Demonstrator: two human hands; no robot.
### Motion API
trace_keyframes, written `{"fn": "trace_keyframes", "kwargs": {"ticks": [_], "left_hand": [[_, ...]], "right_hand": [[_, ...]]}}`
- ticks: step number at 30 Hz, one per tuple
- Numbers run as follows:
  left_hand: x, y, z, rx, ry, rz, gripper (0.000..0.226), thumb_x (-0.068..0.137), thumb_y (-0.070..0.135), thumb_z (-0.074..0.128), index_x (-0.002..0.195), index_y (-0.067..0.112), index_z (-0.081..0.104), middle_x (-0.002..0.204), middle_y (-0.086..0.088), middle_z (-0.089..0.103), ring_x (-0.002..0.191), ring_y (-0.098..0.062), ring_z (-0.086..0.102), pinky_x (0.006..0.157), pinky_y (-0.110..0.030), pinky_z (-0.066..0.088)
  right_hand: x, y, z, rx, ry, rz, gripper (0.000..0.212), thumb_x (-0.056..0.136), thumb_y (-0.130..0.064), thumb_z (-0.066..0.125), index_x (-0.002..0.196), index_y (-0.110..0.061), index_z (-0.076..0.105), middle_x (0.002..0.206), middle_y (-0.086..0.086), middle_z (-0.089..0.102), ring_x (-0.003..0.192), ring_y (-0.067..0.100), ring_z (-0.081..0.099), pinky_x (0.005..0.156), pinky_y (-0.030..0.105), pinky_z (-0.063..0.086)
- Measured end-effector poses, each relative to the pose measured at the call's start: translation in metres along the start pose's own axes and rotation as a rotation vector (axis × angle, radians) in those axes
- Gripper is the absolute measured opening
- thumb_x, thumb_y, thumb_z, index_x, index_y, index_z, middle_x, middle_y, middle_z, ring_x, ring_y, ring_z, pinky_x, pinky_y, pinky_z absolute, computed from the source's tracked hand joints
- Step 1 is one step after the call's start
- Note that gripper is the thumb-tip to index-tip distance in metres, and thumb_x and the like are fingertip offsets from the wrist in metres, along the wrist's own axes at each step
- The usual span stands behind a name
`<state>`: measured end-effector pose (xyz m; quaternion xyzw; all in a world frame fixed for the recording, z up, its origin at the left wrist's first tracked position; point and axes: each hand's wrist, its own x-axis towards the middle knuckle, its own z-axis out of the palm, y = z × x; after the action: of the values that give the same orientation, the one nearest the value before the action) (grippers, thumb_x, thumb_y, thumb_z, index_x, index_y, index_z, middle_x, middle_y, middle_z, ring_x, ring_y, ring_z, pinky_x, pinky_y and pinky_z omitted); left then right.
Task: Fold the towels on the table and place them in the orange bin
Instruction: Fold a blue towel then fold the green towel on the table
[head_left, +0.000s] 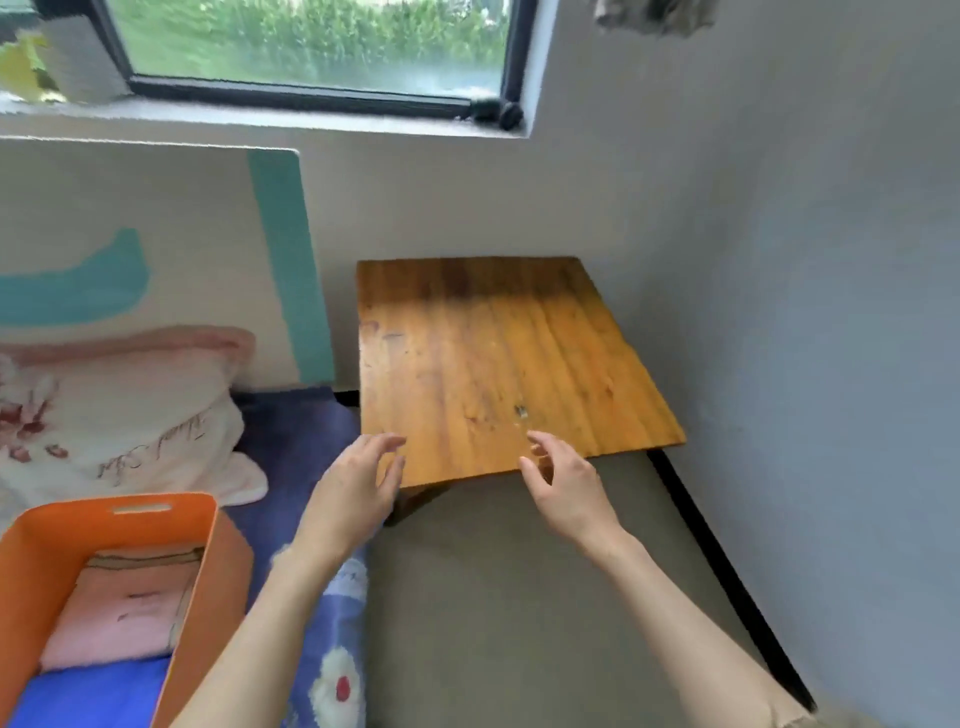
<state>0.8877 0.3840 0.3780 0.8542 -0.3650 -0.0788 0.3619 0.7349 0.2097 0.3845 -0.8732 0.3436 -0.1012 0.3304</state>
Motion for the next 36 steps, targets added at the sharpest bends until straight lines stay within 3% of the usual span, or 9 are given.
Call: {"fn": "trace_keyframes", "kwargs": {"ticks": [9,15,21,28,36], "left_hand": [[-0.071,0.188,0.139,-0.074,-0.363,0.431,0.032,0.094,0.022,0.052,0.125,0.018,0.054,0.120,0.002,0.058,0.111,-0.016,0.056,0.094,-0.032,0.045],[-0.186,0.315,0.233,-0.145,-0.619,0.686,0.027,0.091,0.014,0.055,0.117,0.012,0.062,0.114,-0.004,0.063,0.107,-0.023,0.059,0.091,-0.028,0.041],[-0.296,0.416,0.310,-0.163,-0.899,0.944,0.027,0.095,0.021,0.050,0.120,0.017,0.059,0.119,0.003,0.061,0.108,-0.015,0.057,0.087,-0.021,0.040],[-0.403,0.505,0.396,-0.117,-1.119,1.212,0.030,0.096,0.026,0.046,0.125,0.019,0.054,0.125,0.003,0.057,0.111,-0.013,0.056,0.084,-0.016,0.039],[-0.518,0.585,0.495,-0.043,-1.397,1.364,0.030,0.097,0.024,0.046,0.125,0.018,0.055,0.123,0.000,0.058,0.112,-0.014,0.055,0.085,-0.014,0.039]], "right_hand": [[-0.202,0.145,-0.128,0.087,0.362,0.425,0.035,0.096,-0.029,0.047,0.130,-0.022,0.050,0.101,-0.012,0.055,0.107,0.012,0.054,0.088,0.020,0.036],[-0.387,0.215,-0.190,0.082,0.609,0.666,0.035,0.097,-0.025,0.047,0.130,-0.015,0.049,0.109,-0.003,0.062,0.104,0.013,0.058,0.085,0.018,0.040],[-0.538,0.262,-0.221,0.089,0.801,0.946,0.038,0.098,-0.032,0.042,0.135,-0.021,0.044,0.117,-0.005,0.060,0.103,0.007,0.055,0.081,0.016,0.043],[-0.657,0.323,-0.241,0.132,0.955,1.178,0.036,0.098,-0.027,0.045,0.132,-0.015,0.049,0.115,0.001,0.063,0.107,0.016,0.059,0.089,0.028,0.047],[-0.759,0.398,-0.271,0.253,1.061,1.410,0.036,0.098,-0.026,0.045,0.132,-0.015,0.049,0.126,0.004,0.058,0.112,0.015,0.057,0.086,0.017,0.041]]}}
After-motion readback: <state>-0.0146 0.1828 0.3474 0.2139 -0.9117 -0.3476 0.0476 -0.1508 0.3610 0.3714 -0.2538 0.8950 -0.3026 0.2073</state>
